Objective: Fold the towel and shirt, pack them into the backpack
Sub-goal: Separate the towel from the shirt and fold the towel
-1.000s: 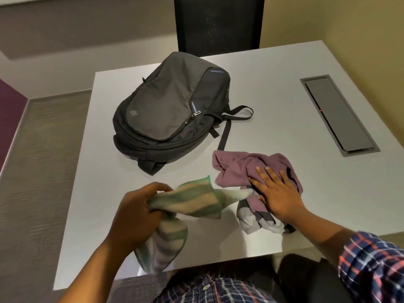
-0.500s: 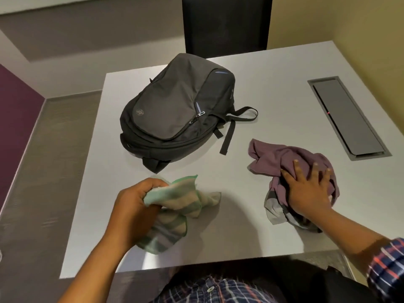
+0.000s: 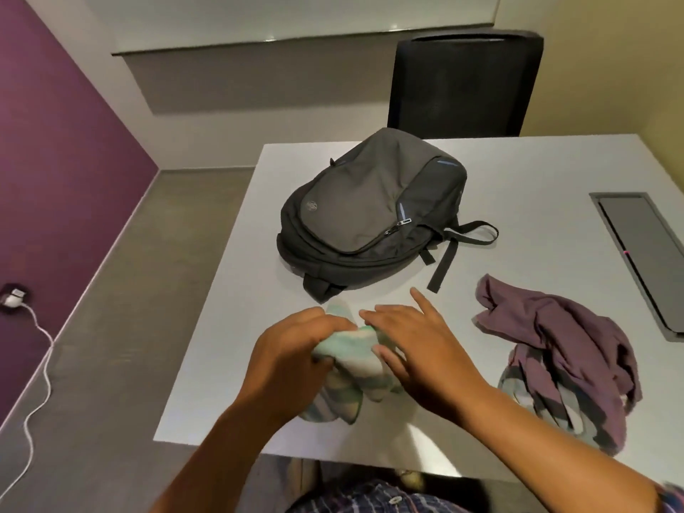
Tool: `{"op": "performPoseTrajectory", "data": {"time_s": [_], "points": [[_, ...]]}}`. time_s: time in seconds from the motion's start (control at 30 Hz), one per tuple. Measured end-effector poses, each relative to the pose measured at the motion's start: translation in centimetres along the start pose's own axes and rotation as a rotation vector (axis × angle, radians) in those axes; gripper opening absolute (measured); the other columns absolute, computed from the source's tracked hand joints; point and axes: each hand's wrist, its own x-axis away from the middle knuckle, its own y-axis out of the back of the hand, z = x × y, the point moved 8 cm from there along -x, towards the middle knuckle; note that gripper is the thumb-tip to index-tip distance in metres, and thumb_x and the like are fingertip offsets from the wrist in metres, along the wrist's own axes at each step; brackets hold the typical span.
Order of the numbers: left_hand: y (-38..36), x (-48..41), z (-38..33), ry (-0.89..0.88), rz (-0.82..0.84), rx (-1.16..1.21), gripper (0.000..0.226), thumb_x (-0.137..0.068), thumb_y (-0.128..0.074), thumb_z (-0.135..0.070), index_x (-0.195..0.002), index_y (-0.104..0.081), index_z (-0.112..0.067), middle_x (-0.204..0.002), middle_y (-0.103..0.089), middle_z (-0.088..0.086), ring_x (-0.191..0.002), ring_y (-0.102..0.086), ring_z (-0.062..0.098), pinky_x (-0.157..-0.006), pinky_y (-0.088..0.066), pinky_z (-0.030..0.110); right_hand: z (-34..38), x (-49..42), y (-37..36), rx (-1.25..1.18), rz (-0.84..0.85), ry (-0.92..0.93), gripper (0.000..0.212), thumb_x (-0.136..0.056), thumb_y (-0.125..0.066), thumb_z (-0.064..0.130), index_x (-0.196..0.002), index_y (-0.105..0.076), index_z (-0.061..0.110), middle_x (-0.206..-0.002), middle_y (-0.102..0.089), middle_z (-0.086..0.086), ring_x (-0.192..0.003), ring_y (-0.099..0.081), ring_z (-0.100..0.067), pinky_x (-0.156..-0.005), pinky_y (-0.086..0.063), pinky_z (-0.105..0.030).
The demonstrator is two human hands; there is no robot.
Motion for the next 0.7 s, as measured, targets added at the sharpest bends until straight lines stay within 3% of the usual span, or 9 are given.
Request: {"op": "performPoseTrajectory", "data": {"time_s": [0.07, 0.1, 0.17, 0.23, 0.33, 0.47, 0.57, 0.7], "points": [[1.3, 0.5, 0.7, -0.068, -0.043, 0.082, 0.021, -0.098, -0.046, -0.04, -0.103, -0.063, -0.029, -0.087, -0.068, -0.005, -0.079, -0.059, 0.001, -0.074, -0.053, 0.018, 0.7, -0.4, 0.7, 0.0, -0.102, 0.048, 0.027, -0.094, -0.052, 0.026, -0.117, -0.065, 0.026, -0.099, -0.068, 0.005, -0.095, -0.06, -0.016, -0.117, -0.024, -0.039], [1.7, 0.7, 1.6, -0.06, -0.035, 0.112, 0.015, -0.095, -0.051, -0.036, -0.105, -0.061, -0.031, -0.087, -0.067, -0.007, -0.078, -0.06, 0.004, -0.073, -0.055, 0.022, 1.2, -0.6, 1.1, -0.016, -0.138, 0.065, 0.026, -0.092, -0.05, 0.023, -0.111, -0.068, 0.024, -0.092, -0.066, 0.004, -0.086, -0.06, -0.018, -0.11, -0.036, -0.041], [3.0, 1.3, 3.4, 0.013, -0.012, 0.075, 0.02, -0.088, -0.052, -0.036, -0.105, -0.063, -0.035, -0.088, -0.062, -0.018, -0.078, -0.059, 0.004, -0.068, -0.052, 0.02, 2.1, -1.0, 2.1, -0.055, -0.21, 0.059, 0.028, -0.087, -0.05, 0.018, -0.108, -0.068, 0.021, -0.093, -0.063, 0.002, -0.079, -0.06, -0.021, -0.08, -0.055, -0.04], [4.7, 2.0, 5.1, 0.049, -0.043, -0.027, 0.023, -0.085, -0.049, -0.035, -0.101, -0.065, -0.037, -0.085, -0.061, -0.019, -0.074, -0.057, 0.005, -0.062, -0.049, 0.018, 2.8, -1.4, 3.3, -0.079, -0.296, 0.032, 0.035, -0.082, -0.056, 0.007, -0.112, -0.065, 0.023, -0.098, -0.06, 0.003, -0.077, -0.062, -0.02, -0.061, -0.054, -0.033], [6.9, 2.7, 8.6, 0.126, -0.036, -0.152, 0.022, -0.078, -0.056, -0.031, -0.096, -0.065, -0.038, -0.08, -0.059, -0.016, -0.069, -0.056, 0.006, -0.054, -0.036, 0.009, 3.3, -1.8, 4.8, -0.069, -0.433, -0.005, 0.043, -0.075, -0.057, -0.003, -0.11, -0.065, 0.021, -0.101, -0.056, 0.007, -0.077, -0.058, -0.012, -0.064, -0.049, -0.021], [9.4, 3.6, 13.0, 0.194, -0.006, -0.238, 0.023, -0.076, -0.052, -0.033, -0.095, -0.064, -0.038, -0.08, -0.058, -0.012, -0.07, -0.058, 0.01, -0.052, -0.044, 0.024, 2.6, -1.7, 5.8, 0.009, -0.504, -0.138, 0.036, -0.074, -0.052, -0.007, -0.102, -0.072, 0.006, -0.096, -0.055, 0.003, -0.084, -0.048, -0.001, -0.075, -0.038, -0.004], [11.2, 3.7, 15.9, 0.193, -0.05, -0.249, 0.024, -0.083, -0.046, -0.033, -0.097, -0.066, -0.037, -0.083, -0.053, -0.01, -0.073, -0.055, 0.014, -0.053, -0.038, 0.024, 2.5, -1.3, 6.4, 0.072, -0.534, -0.263, 0.035, -0.078, -0.045, 0.002, -0.1, -0.072, 0.003, -0.094, -0.058, -0.006, -0.083, -0.051, -0.01, -0.079, -0.036, -0.002], [13.0, 3.3, 18.7, 0.212, -0.131, -0.246, 0.029, -0.089, -0.041, -0.034, -0.103, -0.066, -0.034, -0.091, -0.057, -0.009, -0.079, -0.059, 0.021, -0.063, -0.045, 0.029, 2.3, -0.3, 8.0, 0.143, -0.592, -0.386, 0.029, -0.079, -0.05, -0.002, -0.099, -0.071, 0.002, -0.094, -0.067, -0.014, -0.088, -0.056, -0.016, -0.085, -0.032, 0.001]]}}
